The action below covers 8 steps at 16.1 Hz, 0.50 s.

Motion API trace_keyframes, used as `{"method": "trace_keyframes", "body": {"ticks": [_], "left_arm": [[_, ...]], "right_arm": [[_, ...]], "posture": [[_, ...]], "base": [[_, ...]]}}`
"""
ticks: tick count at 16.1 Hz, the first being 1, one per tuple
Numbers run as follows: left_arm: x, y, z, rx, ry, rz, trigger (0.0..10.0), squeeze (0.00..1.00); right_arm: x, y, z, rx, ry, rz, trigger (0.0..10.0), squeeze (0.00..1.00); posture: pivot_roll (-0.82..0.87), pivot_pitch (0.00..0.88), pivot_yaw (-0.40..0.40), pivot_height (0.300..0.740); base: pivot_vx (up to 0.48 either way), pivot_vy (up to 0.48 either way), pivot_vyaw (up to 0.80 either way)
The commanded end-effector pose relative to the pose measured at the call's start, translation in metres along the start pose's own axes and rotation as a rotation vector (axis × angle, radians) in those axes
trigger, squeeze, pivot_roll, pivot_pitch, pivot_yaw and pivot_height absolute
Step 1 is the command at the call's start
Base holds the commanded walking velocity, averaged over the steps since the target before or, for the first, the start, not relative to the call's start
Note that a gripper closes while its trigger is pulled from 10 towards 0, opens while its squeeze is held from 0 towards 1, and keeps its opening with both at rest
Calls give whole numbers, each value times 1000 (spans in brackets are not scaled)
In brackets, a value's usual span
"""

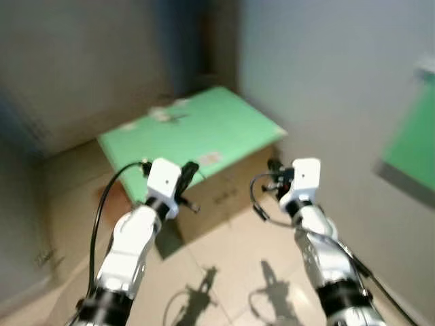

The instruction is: Hang keys on a hook

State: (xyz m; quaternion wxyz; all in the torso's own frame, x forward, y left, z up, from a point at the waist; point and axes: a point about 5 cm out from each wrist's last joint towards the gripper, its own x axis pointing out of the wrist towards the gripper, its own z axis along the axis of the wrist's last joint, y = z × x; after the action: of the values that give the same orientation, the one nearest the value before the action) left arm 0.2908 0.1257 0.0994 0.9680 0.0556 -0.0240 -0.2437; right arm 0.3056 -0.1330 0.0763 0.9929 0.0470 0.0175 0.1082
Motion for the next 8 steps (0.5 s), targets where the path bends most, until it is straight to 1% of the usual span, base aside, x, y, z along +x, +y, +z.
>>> {"method": "trace_keyframes", "body": {"ticks": [1, 4, 8], "left_arm": [[-1, 0, 0, 2, 0, -14, 0, 0], [1, 3, -2, -18, 16, -11, 0, 0], [2, 4, -3, -16, 24, -12, 0, 0]], "right_arm": [[-2, -2, -1, 8, 2, -12, 10000, 0], [-4, -2, -3, 11, 7, -17, 10000, 0], [-5, -2, -4, 14, 10, -16, 10000, 0]], "posture": [[-214, 0, 131, 740], [-219, 1, 131, 740], [-223, 4, 135, 740]], "base": [[0, 469, -725], [0, 476, -717], [0, 463, -716]]}}
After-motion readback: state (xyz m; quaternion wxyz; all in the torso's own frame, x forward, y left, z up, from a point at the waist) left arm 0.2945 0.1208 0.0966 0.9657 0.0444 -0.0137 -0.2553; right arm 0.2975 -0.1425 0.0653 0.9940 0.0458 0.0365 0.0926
